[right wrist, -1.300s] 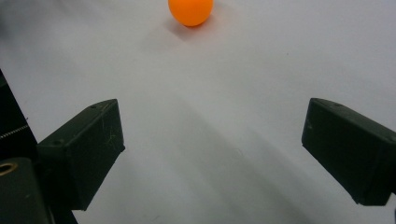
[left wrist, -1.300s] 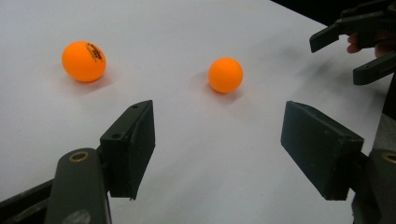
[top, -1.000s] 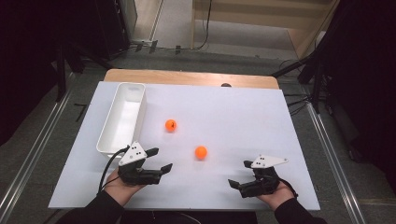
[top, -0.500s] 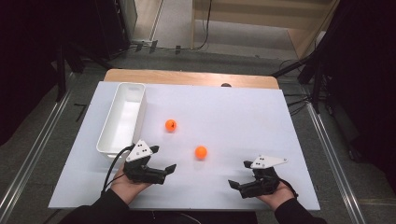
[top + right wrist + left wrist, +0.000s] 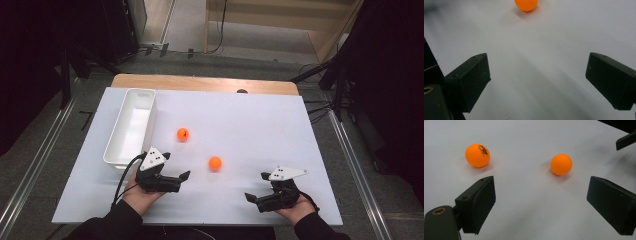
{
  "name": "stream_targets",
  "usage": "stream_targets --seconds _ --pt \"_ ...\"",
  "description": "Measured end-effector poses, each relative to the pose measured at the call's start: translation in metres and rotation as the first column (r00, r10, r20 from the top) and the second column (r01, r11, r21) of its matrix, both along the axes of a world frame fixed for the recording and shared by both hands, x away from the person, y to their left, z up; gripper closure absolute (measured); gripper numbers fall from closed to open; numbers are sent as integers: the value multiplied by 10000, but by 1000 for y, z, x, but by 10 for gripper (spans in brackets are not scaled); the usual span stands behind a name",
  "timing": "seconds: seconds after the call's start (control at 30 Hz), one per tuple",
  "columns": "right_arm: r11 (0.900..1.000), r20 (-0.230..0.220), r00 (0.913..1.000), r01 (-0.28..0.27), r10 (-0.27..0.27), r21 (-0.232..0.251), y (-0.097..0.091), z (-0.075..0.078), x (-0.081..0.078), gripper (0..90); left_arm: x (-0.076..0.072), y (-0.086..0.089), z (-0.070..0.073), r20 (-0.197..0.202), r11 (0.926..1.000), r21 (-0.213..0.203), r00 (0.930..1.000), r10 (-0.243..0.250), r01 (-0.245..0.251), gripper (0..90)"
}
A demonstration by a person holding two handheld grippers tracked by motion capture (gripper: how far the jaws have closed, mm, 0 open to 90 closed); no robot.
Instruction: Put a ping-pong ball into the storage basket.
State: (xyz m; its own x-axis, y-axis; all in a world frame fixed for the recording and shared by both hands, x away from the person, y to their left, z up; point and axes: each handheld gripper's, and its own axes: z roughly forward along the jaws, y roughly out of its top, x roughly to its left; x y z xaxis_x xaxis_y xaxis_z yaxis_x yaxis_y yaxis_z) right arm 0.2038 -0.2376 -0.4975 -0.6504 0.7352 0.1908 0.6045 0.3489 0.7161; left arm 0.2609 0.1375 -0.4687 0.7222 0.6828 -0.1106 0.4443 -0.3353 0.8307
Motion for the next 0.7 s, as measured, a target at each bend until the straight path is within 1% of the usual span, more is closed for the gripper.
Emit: stream_targets --seconds 0.13,0.2,0.33,0.4,0.6,0.7 --pt "10000 -2 10000 -5 5 6 0 0 0 43 3 -3 -1 15 9996 -130 9997 244 -243 88" --pt "10000 -1 10000 -4 4 9 0 0 0 43 4 -3 -1 62 9996 -25 9996 285 -285 88" --pt "10000 -11 10000 -10 10 11 0 0 0 43 8 -5 -1 -57 9987 -59 9987 499 -499 88" --pt "10000 -6 10000 -12 12 17 0 0 0 43 10 -6 -1 -31 9980 -82 9981 620 -621 88" --pt "10000 38 10000 12 -12 24 -1 0 0 43 13 -11 -1 242 9959 -126 9957 895 -892 89" --pt "10000 20 10000 13 -13 23 -1 0 0 43 15 -13 -2 275 9947 -134 9944 1023 -1020 89"
